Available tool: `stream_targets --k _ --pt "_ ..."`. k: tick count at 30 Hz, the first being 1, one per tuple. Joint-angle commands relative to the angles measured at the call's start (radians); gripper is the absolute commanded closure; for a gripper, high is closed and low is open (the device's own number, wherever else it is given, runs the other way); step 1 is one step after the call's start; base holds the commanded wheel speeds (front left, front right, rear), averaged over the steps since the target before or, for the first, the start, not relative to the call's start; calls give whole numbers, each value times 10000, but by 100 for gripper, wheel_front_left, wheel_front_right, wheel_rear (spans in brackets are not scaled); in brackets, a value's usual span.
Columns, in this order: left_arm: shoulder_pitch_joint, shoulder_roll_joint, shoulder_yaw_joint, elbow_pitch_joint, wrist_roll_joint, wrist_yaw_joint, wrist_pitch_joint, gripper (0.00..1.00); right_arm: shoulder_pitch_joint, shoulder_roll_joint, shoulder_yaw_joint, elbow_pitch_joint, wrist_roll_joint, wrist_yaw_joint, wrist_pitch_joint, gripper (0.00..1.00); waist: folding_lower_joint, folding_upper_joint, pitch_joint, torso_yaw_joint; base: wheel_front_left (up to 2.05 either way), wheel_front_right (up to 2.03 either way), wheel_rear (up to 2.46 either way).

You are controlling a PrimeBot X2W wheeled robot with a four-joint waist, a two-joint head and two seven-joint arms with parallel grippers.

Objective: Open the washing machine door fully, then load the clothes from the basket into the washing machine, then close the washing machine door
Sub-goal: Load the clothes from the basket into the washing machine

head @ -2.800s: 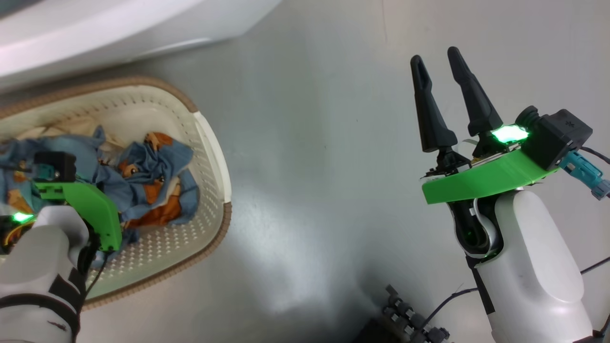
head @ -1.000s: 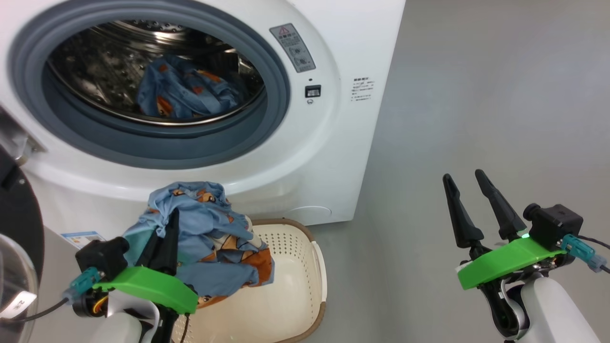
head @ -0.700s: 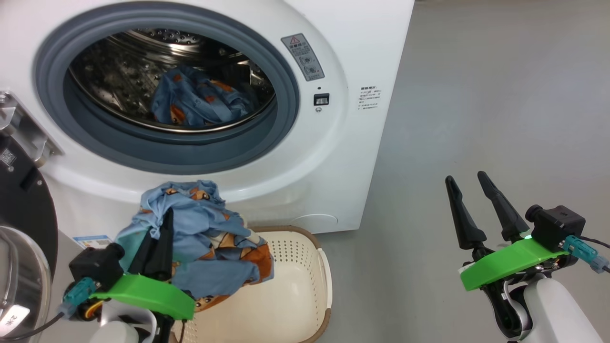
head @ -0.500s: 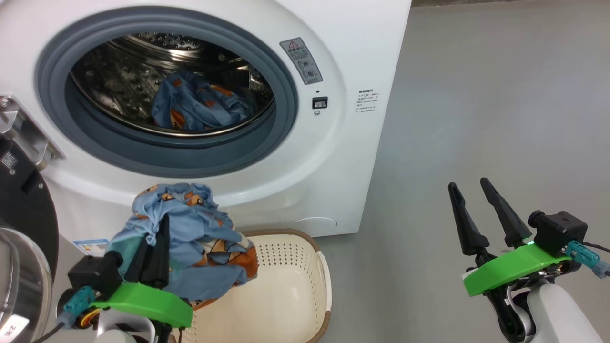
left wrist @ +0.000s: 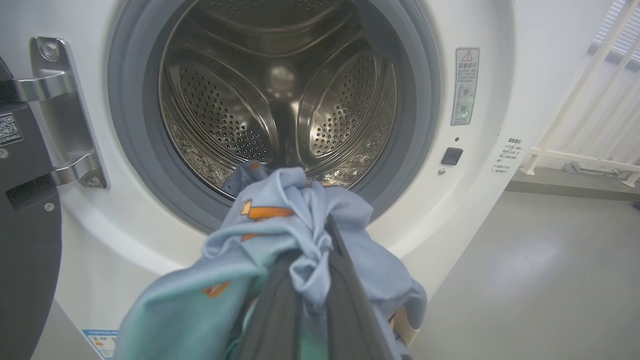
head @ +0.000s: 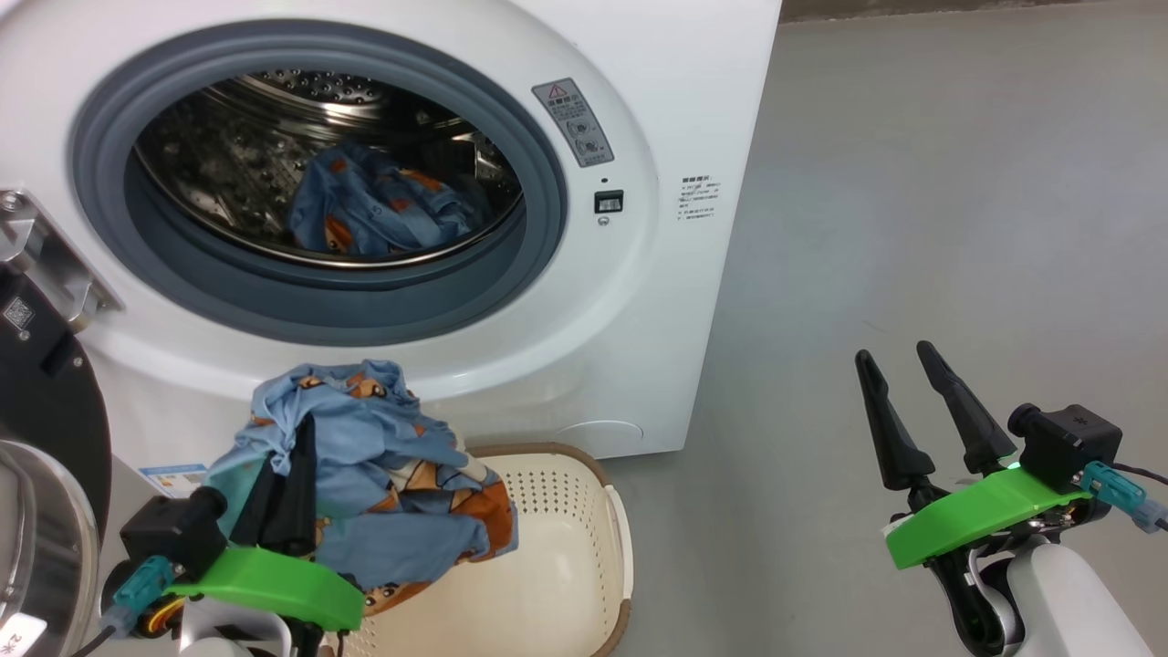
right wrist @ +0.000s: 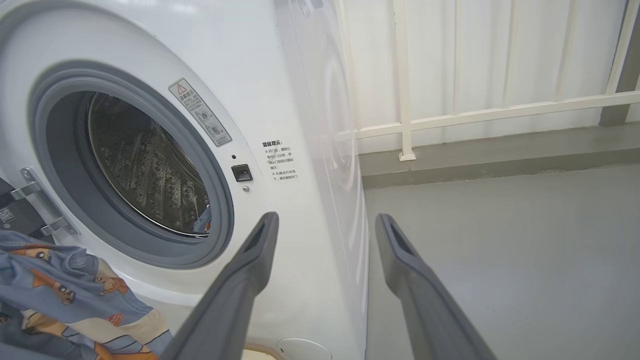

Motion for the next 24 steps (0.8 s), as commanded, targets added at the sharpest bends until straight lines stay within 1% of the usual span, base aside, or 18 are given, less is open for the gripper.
stream_targets --k 1,8,12,20,24 --pt "-247 160 416 -305 152 61 -104 100 65 -95 257 -238 75 21 -48 0 0 -1 0 -3 0 0 0" --pt "-562 147 553 -411 282 20 -105 100 45 -113 330 -228 77 21 -48 0 0 -1 20 -56 0 0 0" --pt "-969 155 646 -443 426 -99 -105 100 -7 -138 387 -260 78 21 -48 0 0 -1 144 -114 0 0 0" --pt "-2506 100 1205 -745 899 -298 -105 100 -198 -172 498 -343 54 21 -48 0 0 -1 716 -330 0 0 0" --pt "-3595 129 1723 -440 1104 -524 -105 100 -417 -101 532 -480 -26 21 -48 0 0 -1 1385 -639 0 0 0"
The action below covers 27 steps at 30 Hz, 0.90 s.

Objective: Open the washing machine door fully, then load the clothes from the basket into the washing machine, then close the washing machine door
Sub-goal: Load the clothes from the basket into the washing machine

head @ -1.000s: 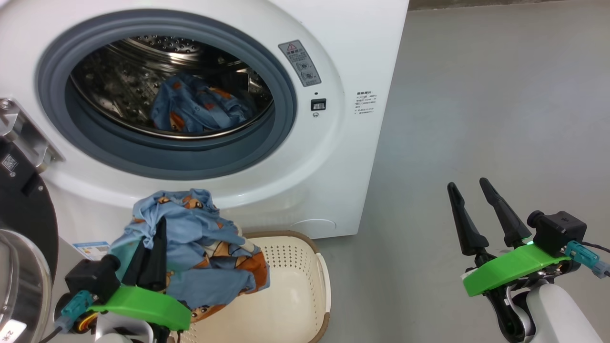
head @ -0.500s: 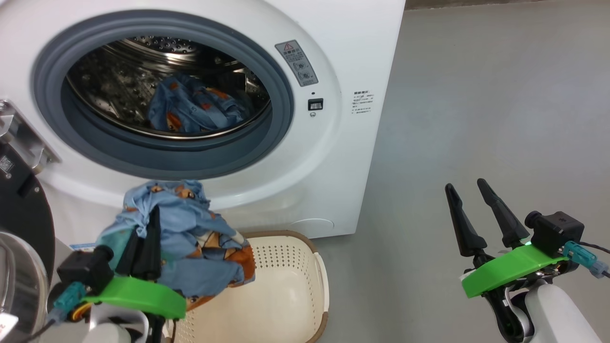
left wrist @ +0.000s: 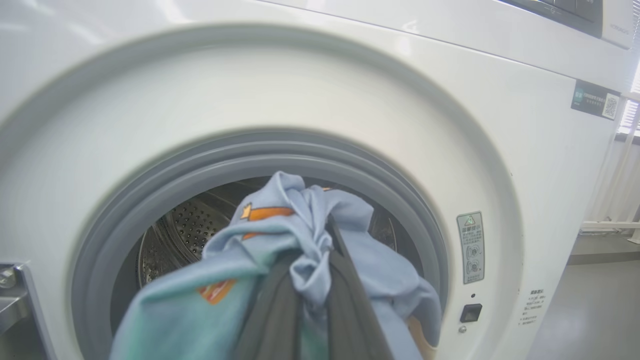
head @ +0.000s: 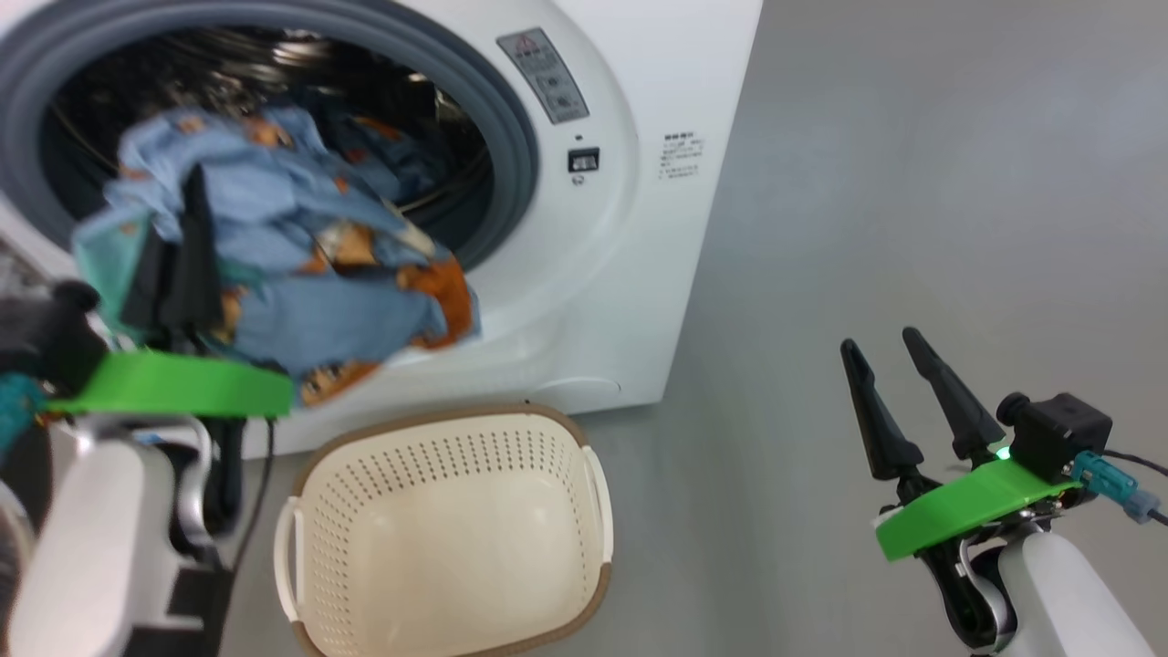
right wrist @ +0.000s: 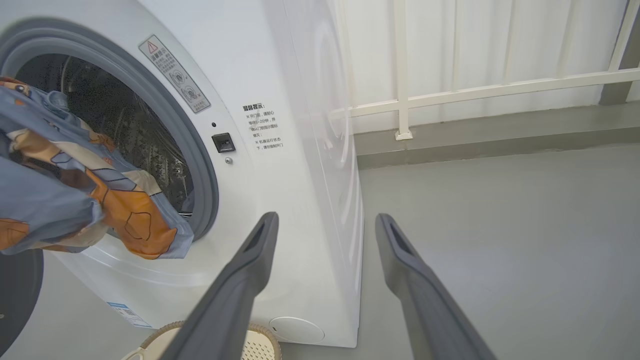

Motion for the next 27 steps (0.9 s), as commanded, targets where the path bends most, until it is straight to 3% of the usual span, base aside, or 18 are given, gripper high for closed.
stream_targets --k 1,10,19,27 --pt "-534 311 410 -84 88 -102 -63 100 -300 -37 219 -289 -33 21 -48 0 1 0 534 -312 0 0 0" --pt "-2466 265 808 2440 306 -660 -63 100 -899 163 214 -588 -203 21 -48 0 1 0 2170 -948 0 0 0" --pt "-4717 974 1074 5097 684 -801 -63 100 -1445 673 505 -822 -310 21 -48 0 1 0 3693 -1818 0 0 0" --pt "-6504 1704 822 6558 851 -822 -63 100 -1600 1006 599 -1000 -337 21 -48 0 1 0 4597 -2485 0 0 0"
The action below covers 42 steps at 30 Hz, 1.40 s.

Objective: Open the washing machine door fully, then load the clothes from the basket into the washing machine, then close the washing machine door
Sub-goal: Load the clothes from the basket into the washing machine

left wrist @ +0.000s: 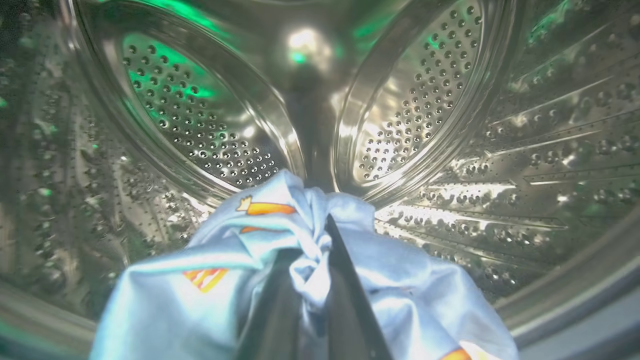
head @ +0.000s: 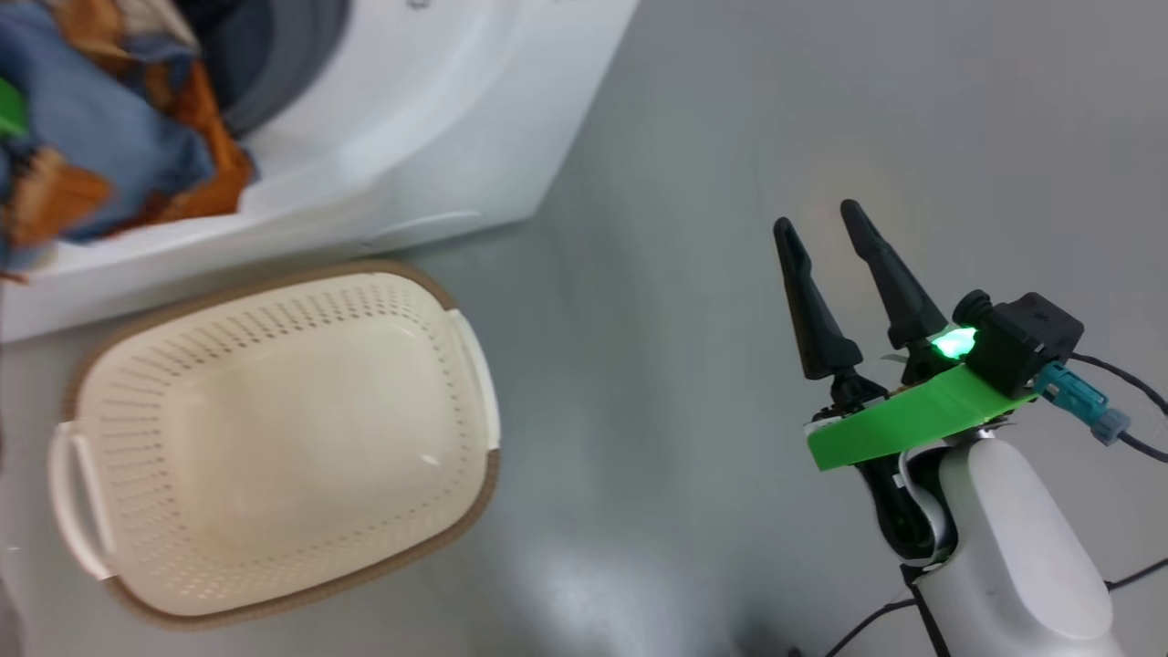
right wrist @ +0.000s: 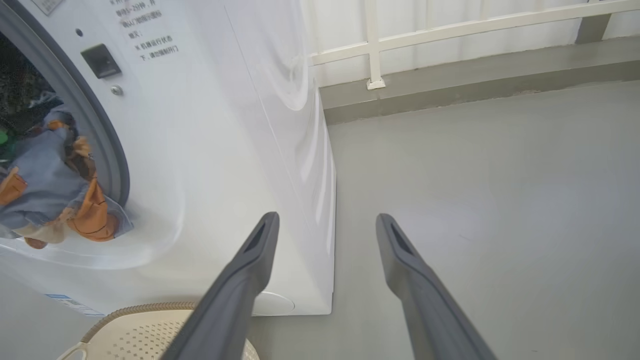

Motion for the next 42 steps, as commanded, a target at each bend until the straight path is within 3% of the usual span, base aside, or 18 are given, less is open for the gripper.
stream_targets --k 1,5,7,11,14,15,16,28,34,42 --pt "-458 586 81 -77 130 -23 -61 100 33 89 234 -280 -144 21 -48 0 0 -1 886 -851 0 0 0" --pt "-1360 830 165 -66 -23 -24 -61 100 45 224 190 -317 -127 21 -48 0 0 -1 1210 -1129 0 0 0" --pt "-1720 928 520 -872 81 12 -61 100 29 273 178 -348 -123 21 -48 0 0 -1 1326 -1214 0 0 0" --pt "-1709 671 1737 -2436 175 110 -61 100 -45 352 167 -371 -119 21 -48 0 0 -1 1414 -1318 0 0 0" --pt "-1369 440 2104 -2569 515 94 -61 100 -70 394 161 -330 -119 21 -48 0 0 -1 1337 -1299 0 0 0" --pt "-1270 369 2168 -2399 602 91 -61 57 -70 403 160 -315 -120 21 -48 0 0 -1 1306 -1276 0 0 0" --pt "-1212 318 2184 -2195 695 87 -61 0 -67 410 156 -301 -124 21 -48 0 0 -1 1277 -1242 0 0 0" --pt "-1235 48 1697 758 1208 22 -61 0 -78 372 183 -60 -190 21 -48 0 0 -1 486 -788 0 0 0" --pt "-698 -146 1550 925 1097 -12 -61 0 -25 285 215 89 -129 21 -48 0 0 -1 -144 -470 0 0 0" --pt "477 -402 1287 2 699 -23 -61 0 47 119 195 241 -69 21 -48 0 0 -1 -938 -86 0 0 0"
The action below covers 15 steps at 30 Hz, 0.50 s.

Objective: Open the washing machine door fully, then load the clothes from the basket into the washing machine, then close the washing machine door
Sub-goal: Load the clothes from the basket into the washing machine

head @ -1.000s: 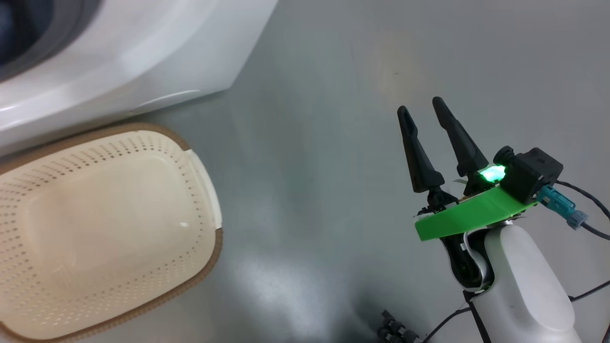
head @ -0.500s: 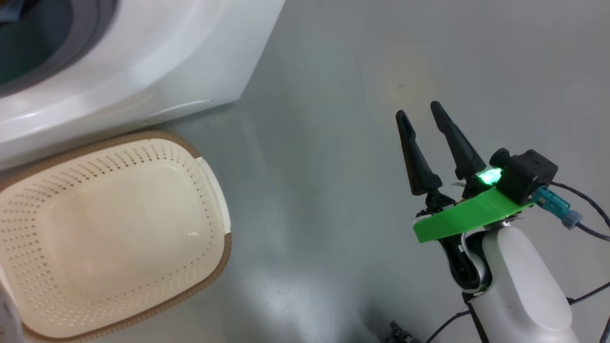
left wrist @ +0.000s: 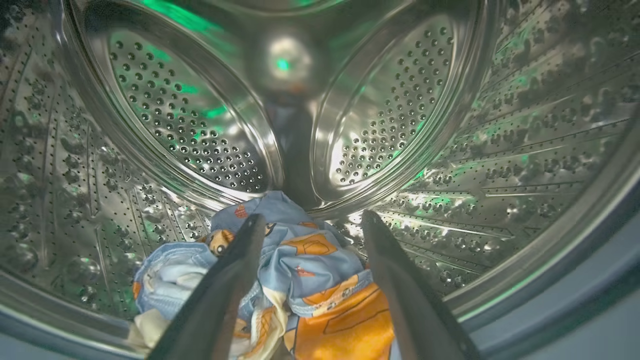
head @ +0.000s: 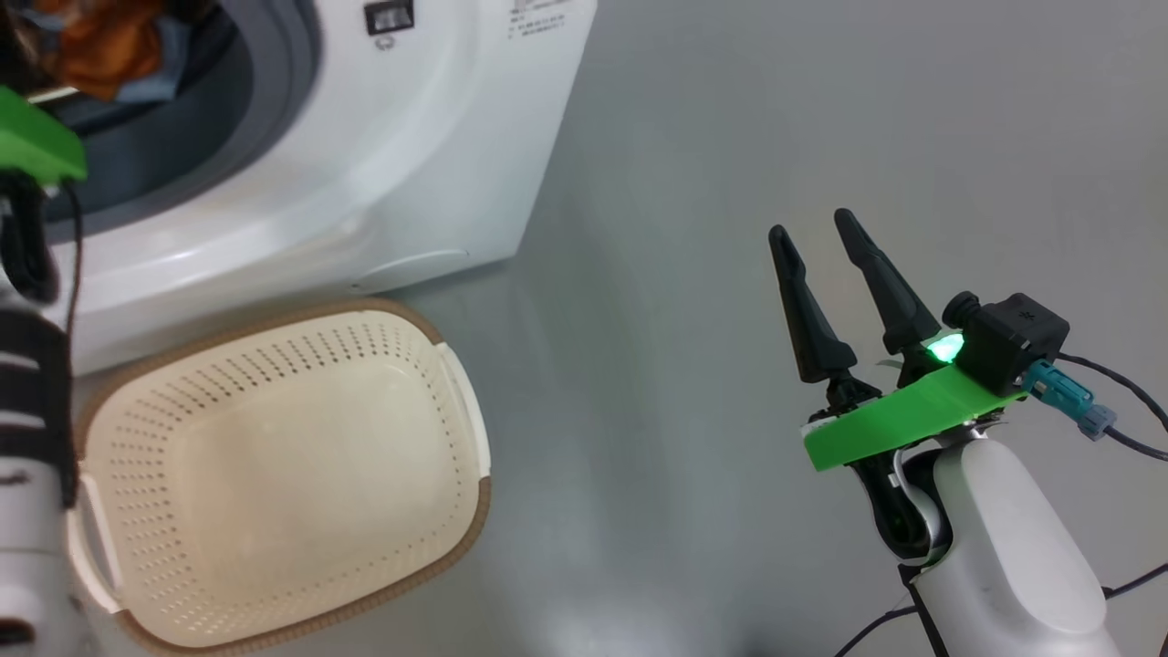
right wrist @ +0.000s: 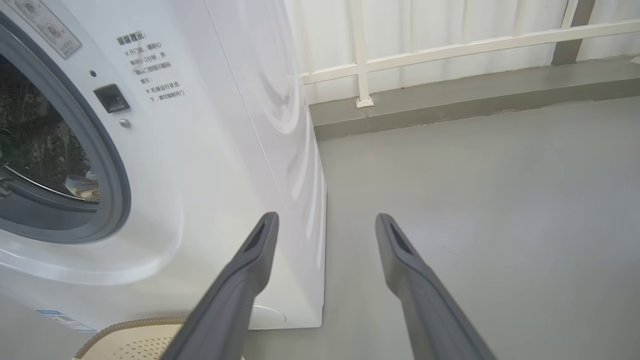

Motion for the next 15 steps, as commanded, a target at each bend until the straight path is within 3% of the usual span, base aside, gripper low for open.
stream_targets --k 1,15 --pt "292 344 40 -351 -66 -24 -21 0 181 -40 191 -172 6 21 -48 0 0 0 -492 315 0 0 0" --pt "3625 2 -89 -2444 -630 -26 -21 0 564 -380 164 62 110 21 -48 0 0 0 -2174 867 0 0 0"
